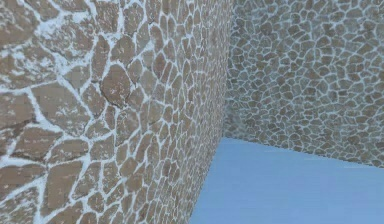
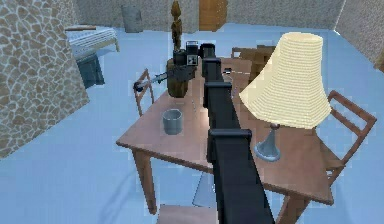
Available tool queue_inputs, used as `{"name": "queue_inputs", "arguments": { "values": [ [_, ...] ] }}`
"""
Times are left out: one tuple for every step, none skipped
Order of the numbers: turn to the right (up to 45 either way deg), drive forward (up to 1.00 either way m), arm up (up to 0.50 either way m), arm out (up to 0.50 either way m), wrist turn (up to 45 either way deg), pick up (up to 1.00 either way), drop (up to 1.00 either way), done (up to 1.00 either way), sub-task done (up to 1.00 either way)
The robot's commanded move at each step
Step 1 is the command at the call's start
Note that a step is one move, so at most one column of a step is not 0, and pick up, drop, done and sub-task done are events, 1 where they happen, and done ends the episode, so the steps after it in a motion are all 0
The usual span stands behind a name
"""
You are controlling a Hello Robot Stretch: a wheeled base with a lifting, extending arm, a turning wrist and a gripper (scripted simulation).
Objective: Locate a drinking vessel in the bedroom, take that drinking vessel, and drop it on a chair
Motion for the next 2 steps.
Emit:
{"name": "queue_inputs", "arguments": {
  "values": [
    [0.0,0.00,0.00,0.00,30.0,0.00,0.00,0.00,0.00],
    [0.0,0.00,-0.30,0.00,0.0,0.00,0.00,0.00,0.00]
  ]
}}
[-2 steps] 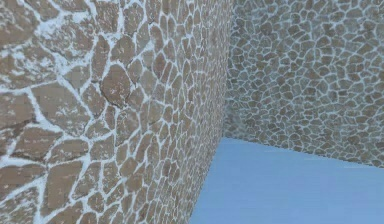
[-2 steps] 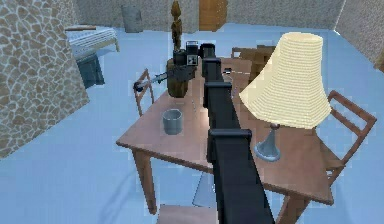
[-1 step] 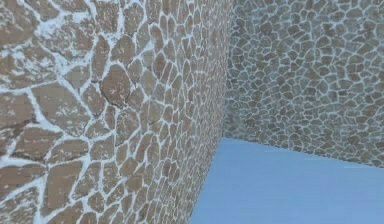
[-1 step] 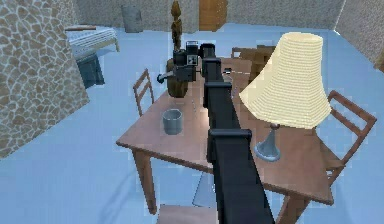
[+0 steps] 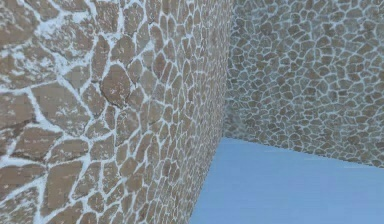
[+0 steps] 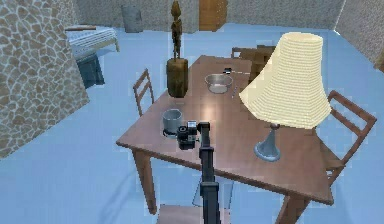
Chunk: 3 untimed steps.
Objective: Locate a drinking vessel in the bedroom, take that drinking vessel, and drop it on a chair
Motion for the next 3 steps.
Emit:
{"name": "queue_inputs", "arguments": {
  "values": [
    [0.0,0.00,0.00,0.00,0.0,1.00,0.00,0.00,0.00],
    [0.0,0.00,0.10,0.00,0.0,0.00,0.00,0.00,0.00],
    [0.0,0.00,0.24,0.00,0.0,0.00,0.00,0.00,0.00]
  ]
}}
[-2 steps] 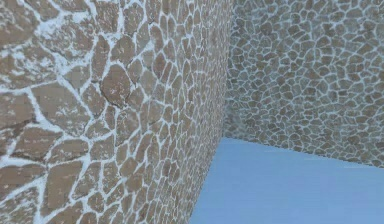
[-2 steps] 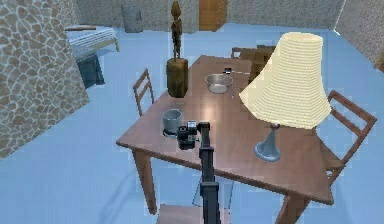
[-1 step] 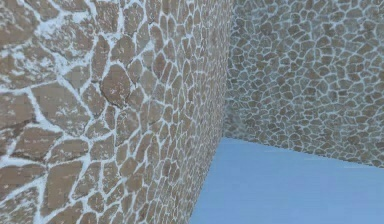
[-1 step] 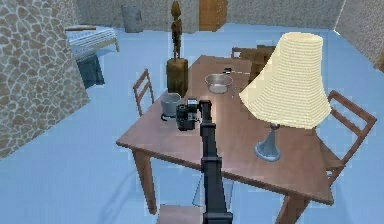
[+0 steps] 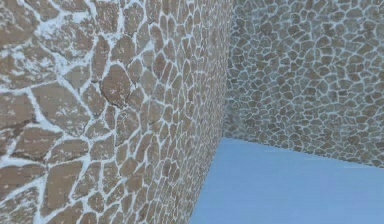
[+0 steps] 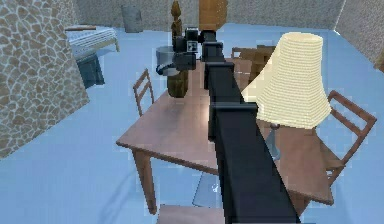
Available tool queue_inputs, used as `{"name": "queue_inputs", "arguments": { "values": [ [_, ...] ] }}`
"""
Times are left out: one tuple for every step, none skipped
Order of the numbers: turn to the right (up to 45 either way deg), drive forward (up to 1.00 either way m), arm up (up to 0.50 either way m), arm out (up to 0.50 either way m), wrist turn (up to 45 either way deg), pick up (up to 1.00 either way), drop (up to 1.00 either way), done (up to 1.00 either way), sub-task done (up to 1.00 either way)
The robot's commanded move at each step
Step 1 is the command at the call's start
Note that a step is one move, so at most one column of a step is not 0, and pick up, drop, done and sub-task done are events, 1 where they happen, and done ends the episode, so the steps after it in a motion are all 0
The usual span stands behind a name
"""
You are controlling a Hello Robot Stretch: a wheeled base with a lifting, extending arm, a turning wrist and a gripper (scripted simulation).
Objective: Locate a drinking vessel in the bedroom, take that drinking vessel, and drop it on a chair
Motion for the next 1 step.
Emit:
{"name": "queue_inputs", "arguments": {
  "values": [
    [0.0,0.00,0.00,0.00,-45.0,0.00,0.00,0.00,0.00]
  ]
}}
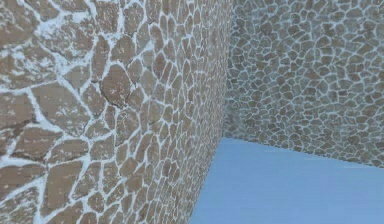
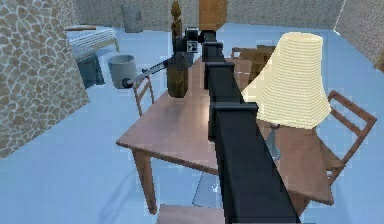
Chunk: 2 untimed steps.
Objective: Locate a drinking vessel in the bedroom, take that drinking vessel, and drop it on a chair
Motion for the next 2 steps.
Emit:
{"name": "queue_inputs", "arguments": {
  "values": [
    [0.0,0.00,0.00,0.00,-45.0,0.00,0.00,0.00,0.00],
    [0.0,0.00,0.00,0.00,-24.0,0.00,0.00,0.00,0.00]
  ]
}}
